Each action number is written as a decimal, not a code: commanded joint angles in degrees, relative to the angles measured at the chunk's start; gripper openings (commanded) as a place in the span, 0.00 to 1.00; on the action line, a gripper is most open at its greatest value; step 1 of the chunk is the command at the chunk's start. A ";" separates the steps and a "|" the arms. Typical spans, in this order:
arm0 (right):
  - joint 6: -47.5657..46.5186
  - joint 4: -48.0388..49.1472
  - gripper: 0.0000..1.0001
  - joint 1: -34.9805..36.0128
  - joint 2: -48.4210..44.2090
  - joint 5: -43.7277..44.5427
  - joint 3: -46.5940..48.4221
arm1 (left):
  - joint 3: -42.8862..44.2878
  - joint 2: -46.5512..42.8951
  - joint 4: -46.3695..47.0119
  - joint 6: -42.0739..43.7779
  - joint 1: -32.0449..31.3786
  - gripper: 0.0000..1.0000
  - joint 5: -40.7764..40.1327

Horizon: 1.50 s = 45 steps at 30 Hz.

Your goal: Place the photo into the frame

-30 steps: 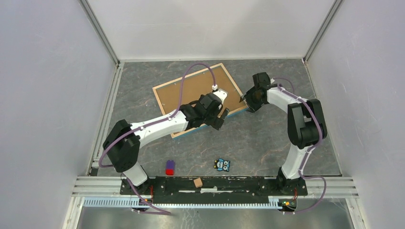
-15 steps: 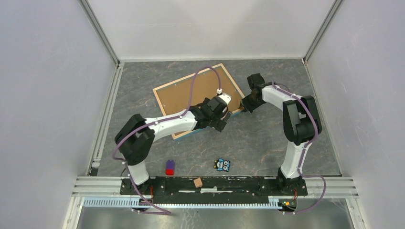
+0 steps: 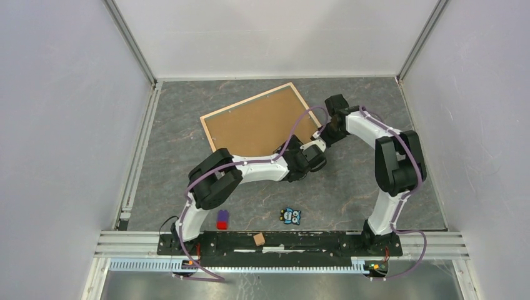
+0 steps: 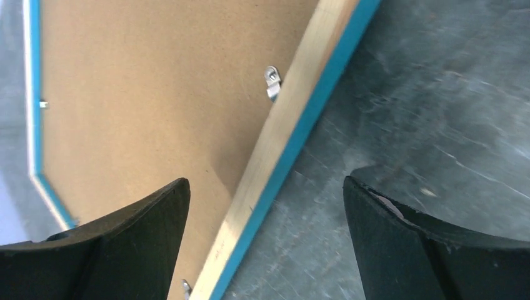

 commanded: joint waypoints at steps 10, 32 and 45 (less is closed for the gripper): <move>2.54 4.70 0.00 0.19 -13.59 -5.03 -2.11 | 1.80 2.37 6.00 11.22 0.40 0.55 -23.97; -58.98 5.43 0.98 -10.80 -39.10 17.60 19.36 | 46.02 -12.42 -29.23 -4.48 1.20 0.02 5.73; -61.89 4.49 0.97 -10.88 -44.09 24.36 15.35 | 46.47 -5.38 -14.65 -41.05 22.10 0.02 45.35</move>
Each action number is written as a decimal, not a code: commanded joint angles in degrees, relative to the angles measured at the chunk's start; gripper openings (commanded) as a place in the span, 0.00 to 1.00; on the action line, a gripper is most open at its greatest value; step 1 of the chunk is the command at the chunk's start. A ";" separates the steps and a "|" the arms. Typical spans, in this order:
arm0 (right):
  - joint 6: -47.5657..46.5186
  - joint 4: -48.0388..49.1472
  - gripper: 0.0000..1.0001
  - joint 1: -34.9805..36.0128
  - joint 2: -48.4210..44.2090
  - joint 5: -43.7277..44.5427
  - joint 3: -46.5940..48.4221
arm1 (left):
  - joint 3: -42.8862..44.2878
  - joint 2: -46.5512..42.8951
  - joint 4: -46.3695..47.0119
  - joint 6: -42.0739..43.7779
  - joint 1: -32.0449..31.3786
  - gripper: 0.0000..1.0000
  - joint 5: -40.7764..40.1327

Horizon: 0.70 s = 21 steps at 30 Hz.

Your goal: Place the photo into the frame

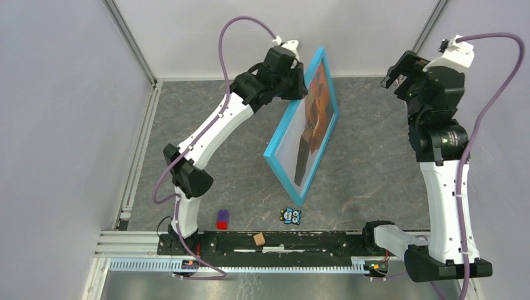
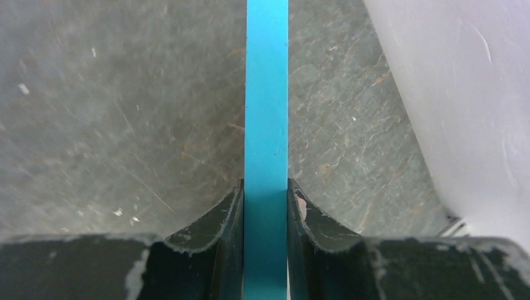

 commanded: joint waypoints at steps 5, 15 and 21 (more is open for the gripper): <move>-1.48 -0.06 0.96 -0.11 0.79 1.47 -3.15 | -16.60 -0.09 28.25 -29.59 9.08 0.02 18.43; -3.03 -0.29 0.98 -0.07 -0.04 -5.46 -5.40 | -34.68 10.98 61.46 -55.89 6.32 0.02 20.12; -5.15 -0.02 0.98 -0.08 -2.27 -13.65 -7.77 | -30.44 23.54 71.21 -63.44 2.90 0.02 16.65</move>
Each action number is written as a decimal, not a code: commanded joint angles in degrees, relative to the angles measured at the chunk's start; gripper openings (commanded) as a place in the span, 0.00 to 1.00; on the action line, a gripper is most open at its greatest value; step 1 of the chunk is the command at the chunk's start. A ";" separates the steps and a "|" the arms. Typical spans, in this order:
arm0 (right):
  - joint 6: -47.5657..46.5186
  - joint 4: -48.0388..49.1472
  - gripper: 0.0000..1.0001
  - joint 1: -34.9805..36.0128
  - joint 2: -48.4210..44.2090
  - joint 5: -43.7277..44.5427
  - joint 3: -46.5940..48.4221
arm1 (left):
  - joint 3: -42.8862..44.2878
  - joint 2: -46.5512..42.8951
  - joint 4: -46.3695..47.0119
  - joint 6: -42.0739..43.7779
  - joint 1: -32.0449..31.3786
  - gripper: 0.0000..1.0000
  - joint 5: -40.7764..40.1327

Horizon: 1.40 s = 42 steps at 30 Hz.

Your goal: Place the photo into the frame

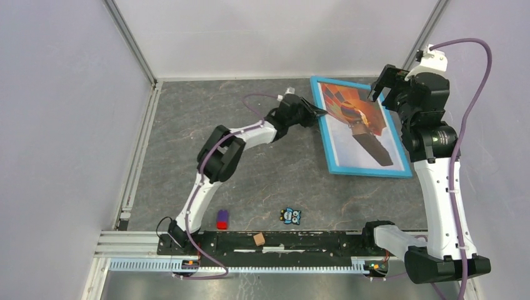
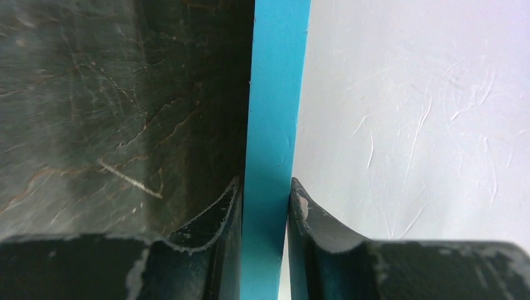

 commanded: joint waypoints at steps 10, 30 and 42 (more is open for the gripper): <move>-6.26 -2.35 0.98 -0.03 -5.10 -6.86 -0.35 | 14.24 14.68 1.18 -9.49 -4.29 0.43 3.48; -14.11 -4.37 0.98 -0.05 -19.04 -20.44 -7.81 | -19.49 -63.89 -48.52 46.29 0.47 1.00 0.45; -7.43 -0.73 0.98 0.01 -24.87 -23.86 -9.93 | -10.05 -89.60 -61.27 45.90 0.50 1.00 -10.85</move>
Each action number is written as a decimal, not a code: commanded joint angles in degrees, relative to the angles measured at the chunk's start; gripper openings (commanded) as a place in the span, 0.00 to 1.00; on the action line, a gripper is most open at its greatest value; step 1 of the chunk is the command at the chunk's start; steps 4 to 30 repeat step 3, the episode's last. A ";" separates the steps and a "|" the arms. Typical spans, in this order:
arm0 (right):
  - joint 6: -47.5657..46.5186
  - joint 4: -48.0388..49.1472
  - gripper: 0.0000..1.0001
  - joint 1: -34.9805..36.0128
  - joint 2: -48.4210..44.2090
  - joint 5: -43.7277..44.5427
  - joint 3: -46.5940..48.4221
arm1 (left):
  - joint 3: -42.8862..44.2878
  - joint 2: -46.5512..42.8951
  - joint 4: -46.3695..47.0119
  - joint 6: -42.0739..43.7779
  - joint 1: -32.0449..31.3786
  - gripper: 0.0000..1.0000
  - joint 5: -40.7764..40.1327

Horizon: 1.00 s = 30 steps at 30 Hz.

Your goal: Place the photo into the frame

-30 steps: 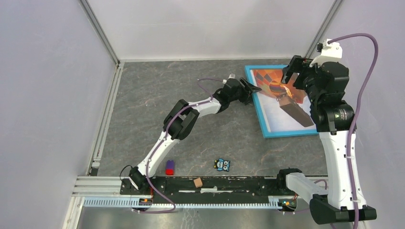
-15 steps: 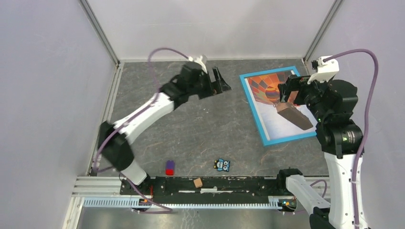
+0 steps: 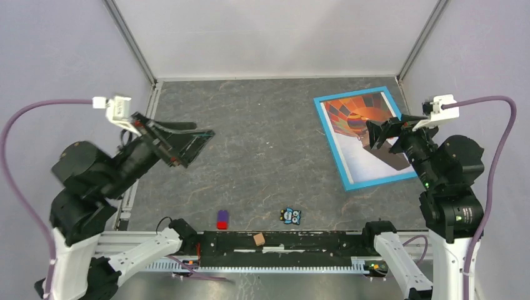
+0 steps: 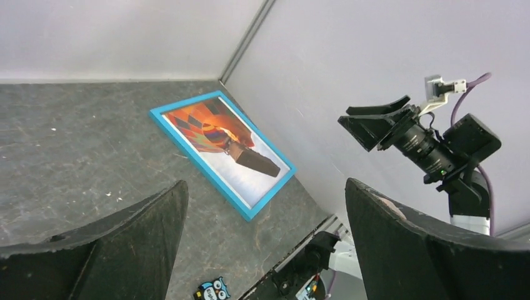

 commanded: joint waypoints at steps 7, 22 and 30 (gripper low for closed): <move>2.10 4.14 0.98 -0.02 -1.88 -1.56 -1.33 | 0.73 -1.51 -6.73 1.58 0.02 1.00 -2.22; 2.10 4.14 0.98 -0.02 -1.88 -1.56 -1.33 | 0.73 -1.51 -6.73 1.58 0.02 1.00 -2.22; 2.10 4.14 0.98 -0.02 -1.88 -1.56 -1.33 | 0.73 -1.51 -6.73 1.58 0.02 1.00 -2.22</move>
